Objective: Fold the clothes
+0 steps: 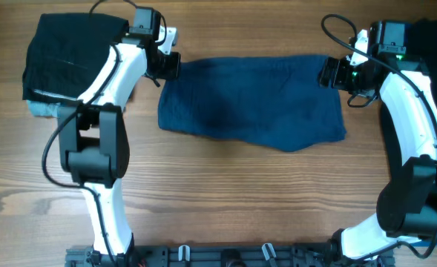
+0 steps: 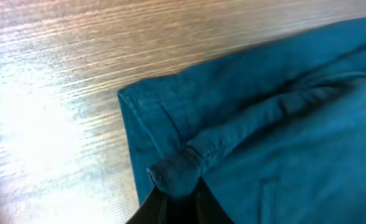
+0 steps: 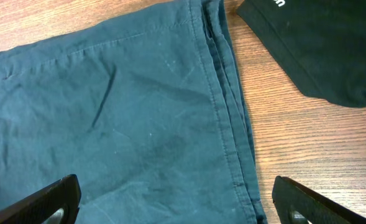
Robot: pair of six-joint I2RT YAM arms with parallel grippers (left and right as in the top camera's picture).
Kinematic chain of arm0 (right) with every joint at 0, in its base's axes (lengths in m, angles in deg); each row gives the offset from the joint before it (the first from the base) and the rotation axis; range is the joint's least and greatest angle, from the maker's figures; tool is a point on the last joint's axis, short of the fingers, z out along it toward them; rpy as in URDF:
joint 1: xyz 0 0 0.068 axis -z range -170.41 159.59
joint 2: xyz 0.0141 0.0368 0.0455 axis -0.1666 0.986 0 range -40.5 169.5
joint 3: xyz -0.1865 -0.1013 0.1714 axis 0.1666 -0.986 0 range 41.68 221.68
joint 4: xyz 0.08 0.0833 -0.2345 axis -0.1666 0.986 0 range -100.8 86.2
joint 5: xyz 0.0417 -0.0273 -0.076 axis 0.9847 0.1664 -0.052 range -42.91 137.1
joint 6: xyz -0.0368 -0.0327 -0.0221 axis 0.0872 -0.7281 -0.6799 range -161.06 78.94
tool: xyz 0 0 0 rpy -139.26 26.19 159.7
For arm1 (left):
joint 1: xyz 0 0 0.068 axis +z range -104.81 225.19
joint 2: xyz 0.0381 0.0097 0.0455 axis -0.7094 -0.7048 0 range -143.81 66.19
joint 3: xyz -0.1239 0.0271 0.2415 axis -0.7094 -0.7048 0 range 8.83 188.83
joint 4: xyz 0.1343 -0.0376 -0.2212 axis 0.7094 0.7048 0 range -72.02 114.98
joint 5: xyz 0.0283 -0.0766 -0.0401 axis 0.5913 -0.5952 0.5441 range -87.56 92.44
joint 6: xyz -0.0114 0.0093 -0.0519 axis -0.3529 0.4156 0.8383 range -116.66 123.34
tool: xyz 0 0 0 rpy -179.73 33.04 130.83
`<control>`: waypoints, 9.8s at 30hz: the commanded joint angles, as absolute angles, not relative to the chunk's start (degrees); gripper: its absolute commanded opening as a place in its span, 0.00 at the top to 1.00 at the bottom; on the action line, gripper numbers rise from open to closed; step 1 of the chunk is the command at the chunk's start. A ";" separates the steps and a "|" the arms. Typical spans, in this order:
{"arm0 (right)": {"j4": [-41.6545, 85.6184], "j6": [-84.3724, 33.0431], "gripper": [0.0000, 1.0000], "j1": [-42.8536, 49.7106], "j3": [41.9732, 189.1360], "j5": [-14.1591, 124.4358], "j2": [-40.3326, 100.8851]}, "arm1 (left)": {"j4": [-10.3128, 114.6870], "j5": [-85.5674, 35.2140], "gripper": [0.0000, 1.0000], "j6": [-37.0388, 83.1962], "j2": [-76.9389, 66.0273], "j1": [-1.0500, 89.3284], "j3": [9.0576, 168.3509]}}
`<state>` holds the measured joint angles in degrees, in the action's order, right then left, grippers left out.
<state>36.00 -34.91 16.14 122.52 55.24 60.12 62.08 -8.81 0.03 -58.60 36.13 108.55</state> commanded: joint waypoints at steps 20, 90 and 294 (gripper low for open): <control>36.33 -35.06 0.00 16.09 123.32 56.18 59.36 | 81.92 -13.99 0.96 0.71 -55.76 32.22 108.16; 36.07 -35.04 0.00 16.09 121.82 52.88 59.51 | 55.41 -19.21 0.79 -11.01 -56.42 37.27 103.28; -2.79 -27.81 0.96 16.82 112.24 75.19 68.71 | 37.73 -6.05 0.96 14.06 -45.73 37.94 91.85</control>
<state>-6.44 -24.97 16.75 106.49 71.06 72.51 32.26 -8.00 18.78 -50.03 37.02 83.17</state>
